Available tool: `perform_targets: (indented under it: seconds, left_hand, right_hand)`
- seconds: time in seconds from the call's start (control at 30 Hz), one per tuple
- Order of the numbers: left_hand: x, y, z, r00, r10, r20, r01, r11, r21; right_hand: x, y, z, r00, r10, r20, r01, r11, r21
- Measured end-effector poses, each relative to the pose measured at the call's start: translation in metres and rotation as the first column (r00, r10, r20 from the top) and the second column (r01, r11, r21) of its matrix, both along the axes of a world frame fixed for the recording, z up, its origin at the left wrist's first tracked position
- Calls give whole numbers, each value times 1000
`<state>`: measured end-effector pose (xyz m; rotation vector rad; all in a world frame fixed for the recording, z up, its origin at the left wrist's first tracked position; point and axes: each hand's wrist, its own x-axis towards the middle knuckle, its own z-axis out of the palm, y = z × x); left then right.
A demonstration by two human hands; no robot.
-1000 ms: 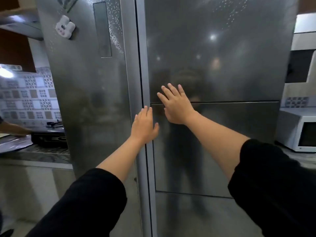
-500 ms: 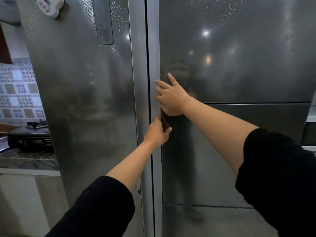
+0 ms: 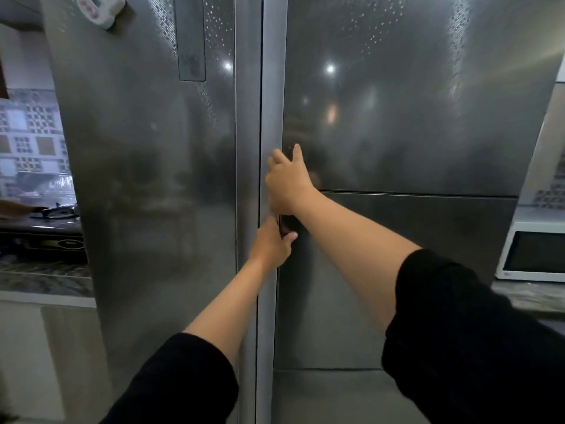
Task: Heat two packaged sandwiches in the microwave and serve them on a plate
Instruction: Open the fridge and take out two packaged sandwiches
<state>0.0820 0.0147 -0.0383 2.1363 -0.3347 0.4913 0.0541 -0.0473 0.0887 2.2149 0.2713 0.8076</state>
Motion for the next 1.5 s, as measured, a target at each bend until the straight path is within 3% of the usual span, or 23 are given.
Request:
perform_targets:
  seconds: [0.17,0.23,0.33,0.47,0.6,0.83,1.03,1.33,1.5]
  left_hand:
    - [-58,2,-2,999,18,49,-19,1000,20]
    - [-91,4,-3,977,10,215,-20,999,44]
    - [-125,10,-6,862,49,505,-71,997,25]
    - [-167,14,19,746,136,652,-143,989,-42]
    - [-192,12,37,765,105,635,-163,986,34]
    - [-217,-11,44,796,22,605,-147,976,158]
    - [-234,-51,47,786,-88,612,-121,949,291]
    - [-270,-101,39,784,-122,608,-38,969,244]
    - [-281,-109,42,740,-202,641,13,958,287]
  right_hand:
    - [-52,-17,4,984,159,82,-159,987,-12]
    - [-78,-25,4,945,282,163,-278,959,-47]
    - [-108,-39,0,843,454,289,-473,881,-1]
    - [-156,-57,-4,713,570,407,-648,759,72]
    - [-209,-57,-3,724,534,437,-629,770,103]
    - [-251,-76,-17,860,288,420,-446,825,348]
    - [-301,-124,-17,812,297,502,-474,838,270]
    - [-342,-156,-26,852,141,505,-307,915,262]
    - [-354,-153,-36,813,269,517,-400,902,160]
